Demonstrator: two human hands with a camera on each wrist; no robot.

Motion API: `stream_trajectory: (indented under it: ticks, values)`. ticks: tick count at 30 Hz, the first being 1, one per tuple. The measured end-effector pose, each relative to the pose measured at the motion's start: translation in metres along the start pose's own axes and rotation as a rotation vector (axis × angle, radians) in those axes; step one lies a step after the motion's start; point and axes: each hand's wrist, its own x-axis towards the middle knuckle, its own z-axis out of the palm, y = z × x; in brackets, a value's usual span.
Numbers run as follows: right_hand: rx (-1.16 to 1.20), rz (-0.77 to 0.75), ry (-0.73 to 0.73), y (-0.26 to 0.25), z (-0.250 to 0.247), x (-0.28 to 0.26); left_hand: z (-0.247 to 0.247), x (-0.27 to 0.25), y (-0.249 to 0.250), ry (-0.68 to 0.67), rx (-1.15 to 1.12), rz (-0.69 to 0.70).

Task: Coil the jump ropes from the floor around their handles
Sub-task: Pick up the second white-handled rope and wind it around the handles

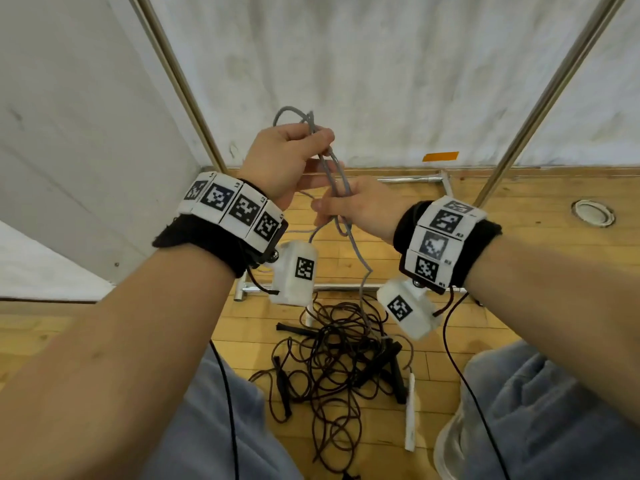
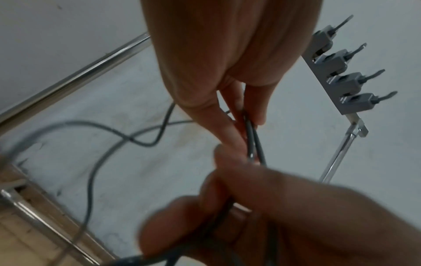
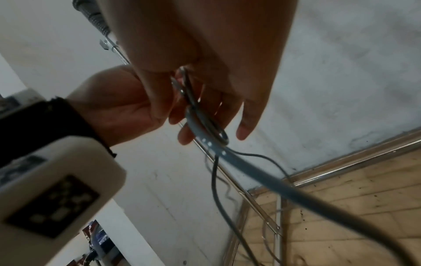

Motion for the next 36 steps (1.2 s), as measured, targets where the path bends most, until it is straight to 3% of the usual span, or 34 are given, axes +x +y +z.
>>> stream_trajectory:
  ticks: [6, 12, 15, 17, 20, 24, 28, 32, 34, 36]
  values:
    - [-0.033, 0.057, -0.038, 0.009, 0.008, 0.001, -0.008, 0.004, 0.010, 0.091, -0.180, 0.033]
    - [-0.043, 0.102, -0.193, 0.012, 0.019, -0.005, -0.026, 0.014, 0.020, 0.266, -0.416, 0.069]
    - [-0.031, 0.132, -0.160, 0.006, 0.017, -0.005, -0.030, 0.016, 0.012, 0.306, -0.233, -0.057]
    - [0.026, 0.134, -0.073, -0.002, 0.009, -0.003, -0.027, 0.015, 0.002, 0.208, 0.003, -0.232]
    - [-0.048, 0.069, -0.016, -0.011, -0.002, -0.002, -0.014, 0.008, -0.012, -0.075, 0.236, -0.408]
    - [-0.264, 0.079, -0.130, -0.013, -0.006, -0.003, -0.001, 0.005, -0.022, -0.193, 0.418, -0.410]
    - [-0.385, 0.035, -0.172, -0.015, -0.005, -0.008, 0.002, 0.003, -0.020, -0.227, 0.335, -0.398]
    - [-0.432, 0.083, -0.192, -0.016, -0.013, -0.009, 0.002, 0.004, -0.019, -0.077, 0.191, -0.351]
    - [-0.342, 0.097, -0.158, -0.016, -0.020, -0.008, -0.001, 0.007, -0.018, 0.057, 0.114, -0.333]
    - [-0.170, 0.079, -0.091, -0.018, -0.026, -0.006, -0.005, 0.010, -0.018, 0.181, 0.183, -0.303]
